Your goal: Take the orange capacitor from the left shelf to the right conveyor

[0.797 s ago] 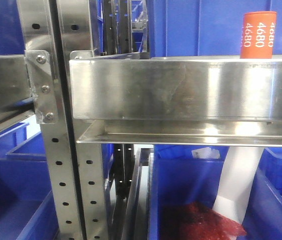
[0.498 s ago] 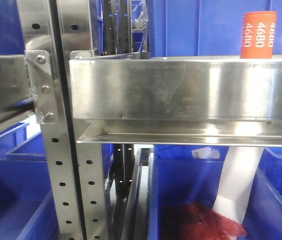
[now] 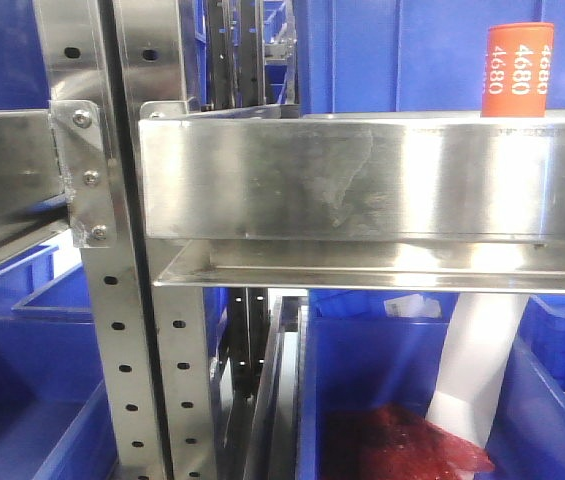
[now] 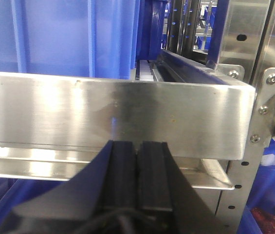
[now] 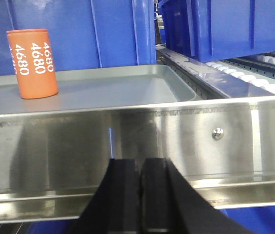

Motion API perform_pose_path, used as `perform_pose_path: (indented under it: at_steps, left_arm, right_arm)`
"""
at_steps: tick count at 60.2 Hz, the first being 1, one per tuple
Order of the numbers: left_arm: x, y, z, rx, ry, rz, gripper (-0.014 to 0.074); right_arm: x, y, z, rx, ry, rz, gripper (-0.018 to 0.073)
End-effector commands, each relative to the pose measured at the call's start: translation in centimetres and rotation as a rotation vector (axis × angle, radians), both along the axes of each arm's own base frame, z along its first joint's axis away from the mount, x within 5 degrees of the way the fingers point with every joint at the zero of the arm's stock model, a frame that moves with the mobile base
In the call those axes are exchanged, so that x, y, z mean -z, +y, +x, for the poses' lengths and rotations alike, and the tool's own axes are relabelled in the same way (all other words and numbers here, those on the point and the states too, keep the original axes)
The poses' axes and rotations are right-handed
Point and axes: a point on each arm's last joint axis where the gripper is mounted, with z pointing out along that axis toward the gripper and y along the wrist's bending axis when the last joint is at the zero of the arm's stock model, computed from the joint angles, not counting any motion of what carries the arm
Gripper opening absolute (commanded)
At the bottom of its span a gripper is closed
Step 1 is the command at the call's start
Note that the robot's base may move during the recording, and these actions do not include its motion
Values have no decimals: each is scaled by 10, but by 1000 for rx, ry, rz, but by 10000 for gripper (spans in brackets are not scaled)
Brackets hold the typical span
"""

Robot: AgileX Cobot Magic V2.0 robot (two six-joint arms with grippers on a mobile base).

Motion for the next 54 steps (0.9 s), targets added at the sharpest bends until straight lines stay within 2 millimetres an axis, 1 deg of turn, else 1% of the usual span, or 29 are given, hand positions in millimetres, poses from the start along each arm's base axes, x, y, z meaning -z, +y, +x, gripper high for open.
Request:
perform_pose_path:
  at_steps: [1,14,20,24,29,36,40,43,46,50,51,54]
  left_arm:
    - [-10,1,-1,-9,-105,-14,-127]
    - [-10,1,-1,-9,-105,-14,-127]
    - [-10,1,-1,-9,-105,-14,-127]
    - [-10,1,-1,-9,-105,-14,-127]
    - [-10,1,-1,-9,-105,-14,-127]
    - [-10,1,-1,-9,-105,-14,-127]
    - [-10,1,-1,-9,-105,-14,-127]
    - [-10,1,-1,-9,-105,-14,-127]
    - [-10,1,-1,-9,-105,-14,-127]
    - [-10,1,-1,-9,-105,-14,-127]
    - [-10,1,-1,-9,-105,-14,-127]
    - [-10,1,-1,-9,-105,-14,-127]
  right_arm:
    - [-10,0,-1,6,-101,-18,55]
    - [-10,0,-1,5,-105,-18,55]
    - [-16,0,-2,4,-155,-24,55]
    - [-26,0,-4,4,-180,-25,55]
    - [-39,0,-5,6,-170,-24,55]
    - [-71,0,-4,5,-148,-25,59]
    - [-87,0,1,-7,-143,-25,66]
    - [-96,1,7,-20,-129,-22,95]
    - [-107,2,14,-44,-122,-22,157]
    - [-117,4,25,-76,-101,-29,268]
    - [-121,5,27,-88,-101,-36,311]
    - [-125,7,37,-116,-71,-51,396]
